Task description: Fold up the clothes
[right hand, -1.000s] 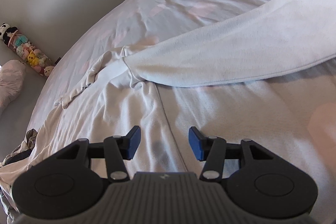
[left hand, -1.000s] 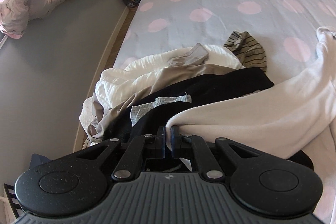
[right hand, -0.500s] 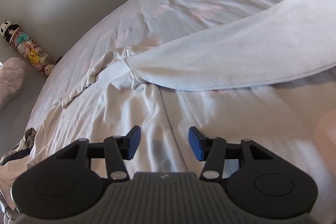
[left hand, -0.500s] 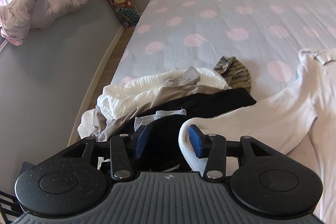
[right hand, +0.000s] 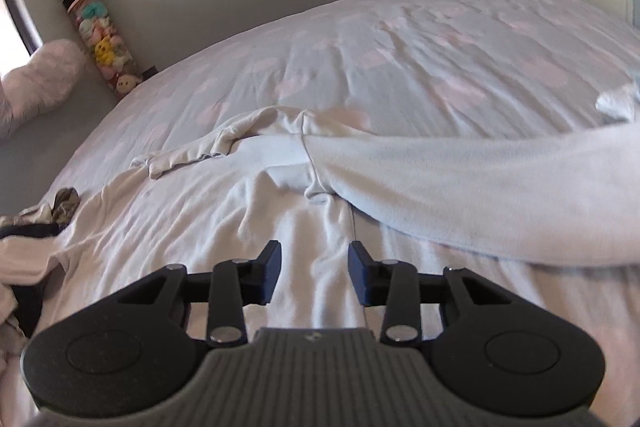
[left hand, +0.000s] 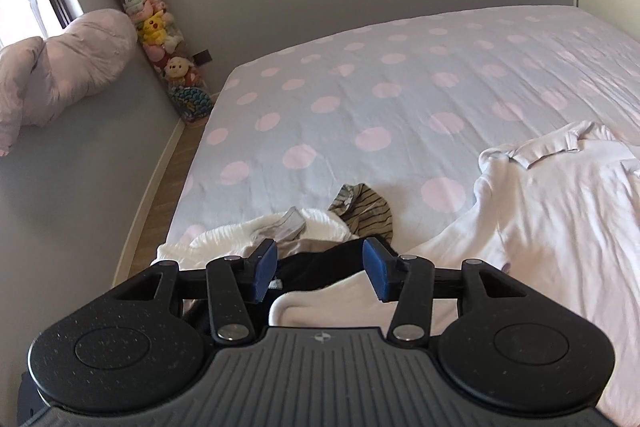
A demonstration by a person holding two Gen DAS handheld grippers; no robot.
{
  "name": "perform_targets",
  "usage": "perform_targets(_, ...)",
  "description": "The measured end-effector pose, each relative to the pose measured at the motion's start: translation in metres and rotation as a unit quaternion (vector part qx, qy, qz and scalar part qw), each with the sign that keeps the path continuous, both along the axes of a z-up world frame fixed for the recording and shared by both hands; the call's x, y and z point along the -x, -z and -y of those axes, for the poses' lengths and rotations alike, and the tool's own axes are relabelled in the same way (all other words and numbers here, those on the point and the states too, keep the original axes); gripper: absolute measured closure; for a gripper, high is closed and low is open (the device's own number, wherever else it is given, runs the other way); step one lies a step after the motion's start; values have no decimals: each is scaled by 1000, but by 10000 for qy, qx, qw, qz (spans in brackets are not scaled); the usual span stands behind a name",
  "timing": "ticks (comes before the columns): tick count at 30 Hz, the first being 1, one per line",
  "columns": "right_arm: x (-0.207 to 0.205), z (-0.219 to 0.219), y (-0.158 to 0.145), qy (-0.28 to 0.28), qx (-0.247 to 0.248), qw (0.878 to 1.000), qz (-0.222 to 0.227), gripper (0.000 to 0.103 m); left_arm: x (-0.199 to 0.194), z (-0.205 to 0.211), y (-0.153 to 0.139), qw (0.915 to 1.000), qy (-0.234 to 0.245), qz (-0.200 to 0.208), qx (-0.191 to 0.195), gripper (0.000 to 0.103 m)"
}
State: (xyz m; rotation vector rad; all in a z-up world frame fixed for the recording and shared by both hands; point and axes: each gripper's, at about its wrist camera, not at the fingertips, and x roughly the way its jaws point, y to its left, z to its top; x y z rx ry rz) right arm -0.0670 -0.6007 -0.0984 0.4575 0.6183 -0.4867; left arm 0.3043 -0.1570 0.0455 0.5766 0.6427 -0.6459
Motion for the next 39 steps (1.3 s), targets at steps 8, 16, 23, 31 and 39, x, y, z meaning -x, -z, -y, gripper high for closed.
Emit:
perform_targets(8, -54, 22, -31, -770, 933, 9916, -467, 76, -5, 72, 38, 9950, 912, -355, 199, 58)
perform_targets(16, -135, 14, -19, -1688, 1289, 9750, -649, 77, -1, 162, 109, 9746, 1912, -1034, 544, 58)
perform_targets(23, -204, 8, 21, -2344, 1367, 9591, -804, 86, 9, 246, 183, 9532, 2598, -1530, 232, 58)
perform_targets(31, -261, 19, 58, -2622, 1473, 9509, -733, 87, -18, 287, 231, 9511, 2538, -1689, 497, 58)
perform_targets(39, -315, 46, 54, -2388, 1517, 9561, -768, 90, -56, 334, 230, 9583, 2312, -1497, 764, 61)
